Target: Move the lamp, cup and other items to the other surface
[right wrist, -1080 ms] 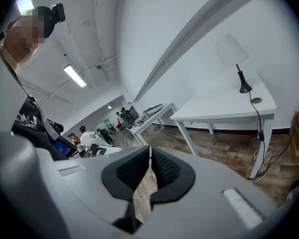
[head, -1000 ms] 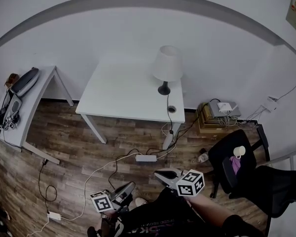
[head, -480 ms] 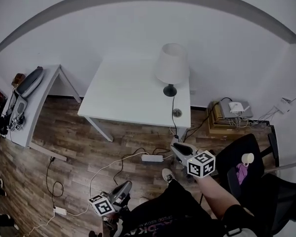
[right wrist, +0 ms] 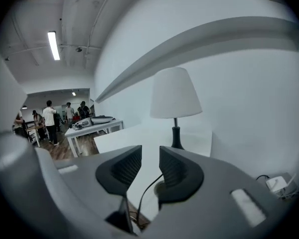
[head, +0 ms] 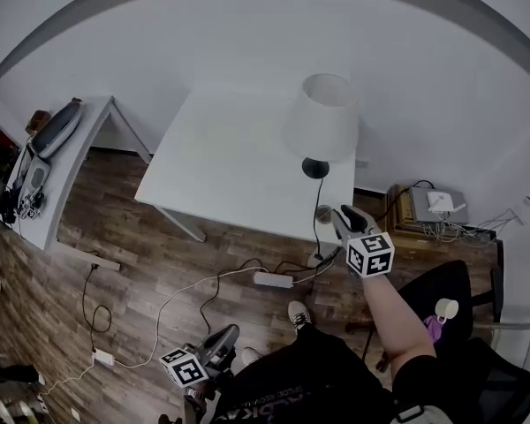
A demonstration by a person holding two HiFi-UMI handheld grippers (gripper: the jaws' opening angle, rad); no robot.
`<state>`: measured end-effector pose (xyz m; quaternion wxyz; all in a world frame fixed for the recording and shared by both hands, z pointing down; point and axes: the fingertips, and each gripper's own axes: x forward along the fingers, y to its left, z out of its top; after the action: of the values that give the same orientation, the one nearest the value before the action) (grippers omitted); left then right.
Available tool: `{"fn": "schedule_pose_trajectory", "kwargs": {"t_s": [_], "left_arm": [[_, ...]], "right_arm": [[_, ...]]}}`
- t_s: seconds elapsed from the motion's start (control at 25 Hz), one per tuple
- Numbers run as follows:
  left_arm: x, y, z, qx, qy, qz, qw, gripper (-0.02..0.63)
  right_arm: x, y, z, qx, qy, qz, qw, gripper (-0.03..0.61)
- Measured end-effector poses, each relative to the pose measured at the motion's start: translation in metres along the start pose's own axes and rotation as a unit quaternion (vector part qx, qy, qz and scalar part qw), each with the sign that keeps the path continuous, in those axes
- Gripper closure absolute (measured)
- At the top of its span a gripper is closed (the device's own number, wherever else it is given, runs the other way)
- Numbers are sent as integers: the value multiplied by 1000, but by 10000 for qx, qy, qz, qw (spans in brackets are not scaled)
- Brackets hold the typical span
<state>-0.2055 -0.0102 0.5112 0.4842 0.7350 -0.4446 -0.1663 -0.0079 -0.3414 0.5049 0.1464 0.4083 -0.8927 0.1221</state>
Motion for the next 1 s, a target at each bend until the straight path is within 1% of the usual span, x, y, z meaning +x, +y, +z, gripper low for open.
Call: {"fn": "schedule_pose_trajectory", "kwargs": {"t_s": [0.16, 0.28, 0.36, 0.44, 0.64, 0.84, 1.0], "left_arm": [[11, 7, 6, -143, -76, 205, 9997, 619], [17, 11, 9, -235, -176, 370, 9989, 620], [20, 14, 9, -319, -250, 504, 9979, 620], [23, 17, 9, -416, -306, 628, 9967, 619], [29, 23, 7, -612, -370, 876, 9936, 620], [28, 23, -5, -809, -450, 1144, 9891, 619], [32, 25, -10, -879, -431, 1231, 9876, 619]], "right_arm": [[44, -37, 1, -250, 112, -186, 9995, 453], [76, -59, 2, -245, 198, -208, 9993, 448], [98, -70, 0, -348, 238, -192, 9989, 441], [120, -79, -2, -466, 278, -172, 9984, 412], [170, -88, 3, -672, 328, -117, 9971, 359], [196, -90, 2, -653, 305, 81, 9974, 345], [213, -89, 5, -689, 180, 220, 9972, 333]]}}
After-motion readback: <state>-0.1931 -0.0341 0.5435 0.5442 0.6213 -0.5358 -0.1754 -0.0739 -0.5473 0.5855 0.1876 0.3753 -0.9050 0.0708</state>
